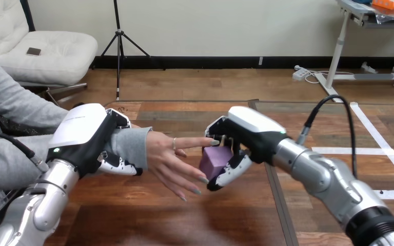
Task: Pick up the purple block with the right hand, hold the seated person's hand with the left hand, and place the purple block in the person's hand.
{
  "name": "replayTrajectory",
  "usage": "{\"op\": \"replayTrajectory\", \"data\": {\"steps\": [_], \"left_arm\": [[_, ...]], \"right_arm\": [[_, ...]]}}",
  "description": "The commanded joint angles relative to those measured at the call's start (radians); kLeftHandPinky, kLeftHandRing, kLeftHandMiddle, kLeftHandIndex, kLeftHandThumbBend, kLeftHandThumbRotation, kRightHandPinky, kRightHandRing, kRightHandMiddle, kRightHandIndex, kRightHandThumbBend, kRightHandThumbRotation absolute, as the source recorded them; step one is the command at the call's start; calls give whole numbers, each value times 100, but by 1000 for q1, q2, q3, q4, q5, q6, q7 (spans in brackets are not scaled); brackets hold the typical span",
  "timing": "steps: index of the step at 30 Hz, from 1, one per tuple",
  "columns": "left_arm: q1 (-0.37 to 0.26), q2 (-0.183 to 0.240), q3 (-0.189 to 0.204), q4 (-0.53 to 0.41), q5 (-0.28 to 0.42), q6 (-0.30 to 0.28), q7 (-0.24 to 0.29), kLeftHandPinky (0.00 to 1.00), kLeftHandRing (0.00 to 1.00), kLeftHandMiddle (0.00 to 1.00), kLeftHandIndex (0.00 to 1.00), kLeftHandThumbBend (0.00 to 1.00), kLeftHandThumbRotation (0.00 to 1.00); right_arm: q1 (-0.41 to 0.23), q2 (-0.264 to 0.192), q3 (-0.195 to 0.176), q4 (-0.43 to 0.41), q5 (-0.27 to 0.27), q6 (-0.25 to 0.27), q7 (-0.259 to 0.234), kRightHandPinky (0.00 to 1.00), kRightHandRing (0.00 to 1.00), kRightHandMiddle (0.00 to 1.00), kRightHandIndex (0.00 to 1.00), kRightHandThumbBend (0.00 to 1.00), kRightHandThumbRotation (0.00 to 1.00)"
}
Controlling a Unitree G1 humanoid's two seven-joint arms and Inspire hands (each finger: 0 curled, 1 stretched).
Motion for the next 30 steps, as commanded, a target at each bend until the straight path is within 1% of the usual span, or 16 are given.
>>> {"op": "replayTrajectory", "data": {"steps": [1, 12, 18, 24, 27, 30], "left_arm": [[-139, -45, -6, -34, -18, -57, 38, 19, 23, 27, 29, 82, 0], [-145, -60, -4, -52, -35, -31, 3, 19, 23, 27, 28, 78, 0], [-148, -68, -3, -54, -35, -27, 0, 19, 23, 27, 28, 77, 0], [-150, -76, -7, -54, -24, -23, 13, 19, 24, 27, 28, 77, 0], [-150, -83, -9, -47, -17, -26, 28, 19, 24, 28, 29, 77, 0], [-152, -86, -10, -35, -20, -41, 34, 19, 23, 28, 29, 77, 0]], "right_arm": [[-130, 28, 0, 17, -1, -7, -37, 28, 33, 39, 44, 77, 0], [-142, 62, 6, 30, -7, 0, -43, 31, 36, 41, 43, 77, 0], [-147, 76, 9, 31, -1, 1, -39, 31, 36, 42, 43, 76, 0], [-150, 89, 6, 31, 2, -6, -44, 31, 36, 41, 43, 76, 0], [-152, 94, 3, 34, 7, -13, -46, 31, 36, 41, 42, 76, 0], [-155, 99, 4, 33, 5, -13, -49, 31, 35, 41, 42, 76, 0]]}}
